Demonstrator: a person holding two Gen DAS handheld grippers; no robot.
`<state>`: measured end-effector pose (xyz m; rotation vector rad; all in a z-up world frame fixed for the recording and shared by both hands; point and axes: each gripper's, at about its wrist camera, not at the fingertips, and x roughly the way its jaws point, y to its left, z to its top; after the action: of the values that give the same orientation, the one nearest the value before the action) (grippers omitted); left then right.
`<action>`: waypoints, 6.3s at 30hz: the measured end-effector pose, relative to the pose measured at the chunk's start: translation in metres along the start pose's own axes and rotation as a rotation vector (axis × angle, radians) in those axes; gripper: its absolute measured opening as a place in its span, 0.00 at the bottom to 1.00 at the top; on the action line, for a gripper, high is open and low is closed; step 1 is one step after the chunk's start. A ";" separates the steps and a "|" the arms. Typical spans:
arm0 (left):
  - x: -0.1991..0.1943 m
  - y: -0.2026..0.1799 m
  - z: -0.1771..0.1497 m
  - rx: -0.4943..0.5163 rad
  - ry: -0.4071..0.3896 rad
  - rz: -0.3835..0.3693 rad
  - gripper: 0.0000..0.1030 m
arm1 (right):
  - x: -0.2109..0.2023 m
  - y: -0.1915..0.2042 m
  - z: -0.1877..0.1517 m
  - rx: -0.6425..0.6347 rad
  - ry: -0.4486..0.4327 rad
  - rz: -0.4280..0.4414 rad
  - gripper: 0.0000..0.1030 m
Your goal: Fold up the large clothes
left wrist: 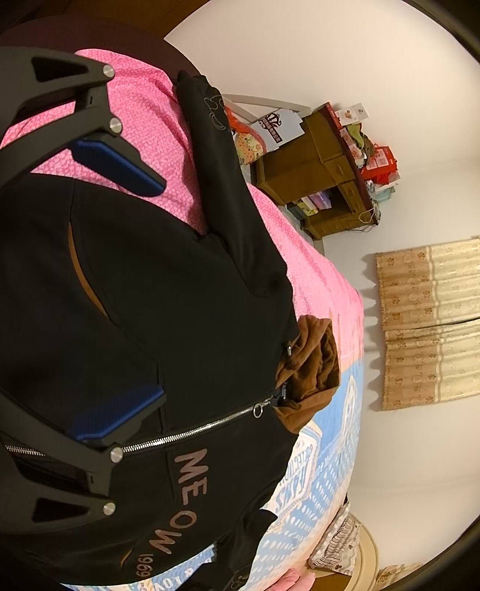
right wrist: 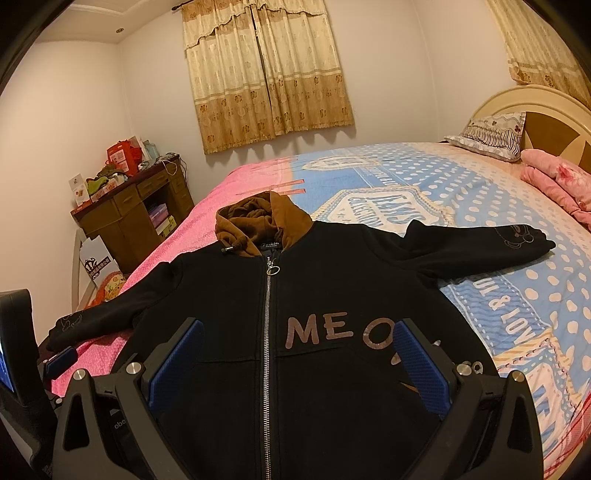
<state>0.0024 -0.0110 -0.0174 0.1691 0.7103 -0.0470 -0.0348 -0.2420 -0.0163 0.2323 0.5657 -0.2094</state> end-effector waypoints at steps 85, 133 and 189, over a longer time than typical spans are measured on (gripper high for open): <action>0.097 0.054 0.025 -0.218 0.046 -0.152 1.00 | 0.040 -0.161 0.229 0.092 -0.230 0.041 0.18; 0.112 0.062 0.032 -0.345 0.049 -0.134 0.21 | 0.207 -0.168 0.036 0.035 0.236 -0.282 0.31; 0.122 0.344 0.019 -0.800 -0.157 0.190 0.19 | 0.222 -0.080 0.018 -0.113 0.233 -0.006 0.81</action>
<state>0.1417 0.3263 -0.0349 -0.5294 0.5092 0.3991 0.1368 -0.3523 -0.1366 0.1461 0.8072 -0.1563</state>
